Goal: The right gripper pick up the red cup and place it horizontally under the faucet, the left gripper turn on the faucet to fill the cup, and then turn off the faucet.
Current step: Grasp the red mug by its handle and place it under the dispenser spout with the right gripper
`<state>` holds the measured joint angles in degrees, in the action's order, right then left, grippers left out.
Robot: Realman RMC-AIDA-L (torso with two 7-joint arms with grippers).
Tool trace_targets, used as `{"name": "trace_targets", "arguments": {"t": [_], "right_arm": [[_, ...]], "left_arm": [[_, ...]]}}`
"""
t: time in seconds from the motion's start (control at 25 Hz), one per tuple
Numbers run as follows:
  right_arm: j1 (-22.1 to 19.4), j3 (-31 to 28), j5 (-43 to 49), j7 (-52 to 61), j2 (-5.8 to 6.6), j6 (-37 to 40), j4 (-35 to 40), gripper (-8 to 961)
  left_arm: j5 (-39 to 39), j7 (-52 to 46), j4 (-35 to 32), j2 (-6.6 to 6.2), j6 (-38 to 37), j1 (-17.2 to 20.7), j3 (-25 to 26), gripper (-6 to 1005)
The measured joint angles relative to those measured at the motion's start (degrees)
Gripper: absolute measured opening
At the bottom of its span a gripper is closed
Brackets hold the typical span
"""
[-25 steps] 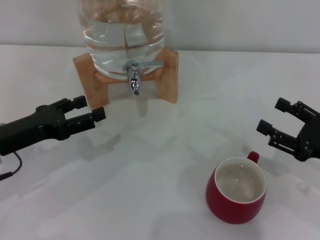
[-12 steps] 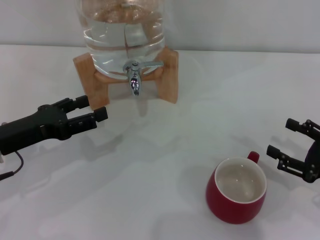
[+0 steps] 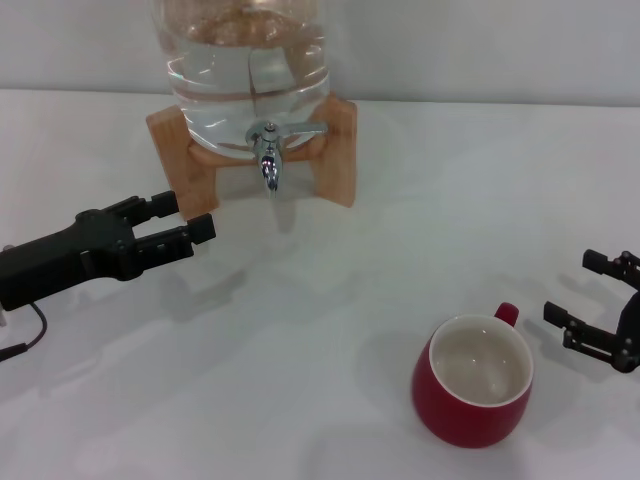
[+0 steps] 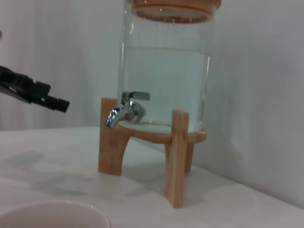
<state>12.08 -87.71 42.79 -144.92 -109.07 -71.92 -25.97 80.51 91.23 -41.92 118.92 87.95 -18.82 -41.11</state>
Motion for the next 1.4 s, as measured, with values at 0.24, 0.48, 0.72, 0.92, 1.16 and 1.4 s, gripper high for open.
{"name": "trace_targets", "arguments": {"t": [0.24, 0.48, 0.72, 0.92, 1.16, 1.4], "right_arm": [[0.09, 0.06, 0.01, -0.09, -0.24, 0.75, 1.24, 784], [0.20, 0.64, 0.01, -0.17, -0.96, 0.79, 2.13, 774], [0.74, 0.60, 1.55, -0.19, -1.93, 0.81, 2.21, 765], [1.29, 0.76, 1.66, -0.19, -2.30, 1.63, 2.27, 757], [1.83, 0.80, 1.80, -0.19, -2.60, 2.72, 2.27, 748], [2.63, 0.81, 2.33, -0.19, -3.16, 3.86, 2.27, 739]], "left_arm": [[0.00, 0.00, 0.00, 0.00, 0.46, -0.05, 0.24, 887], [0.00, 0.00, 0.00, 0.00, 0.47, -0.09, 0.32, 887], [0.00, 0.00, 0.00, 0.00, 0.46, -0.08, 0.34, 887], [0.00, 0.00, 0.00, 0.00, 0.48, 0.08, 0.33, 887], [0.02, 0.00, 0.00, 0.00, 0.48, 0.13, 0.33, 887], [0.06, 0.00, 0.00, 0.00, 0.47, 0.10, 0.33, 887]]}}
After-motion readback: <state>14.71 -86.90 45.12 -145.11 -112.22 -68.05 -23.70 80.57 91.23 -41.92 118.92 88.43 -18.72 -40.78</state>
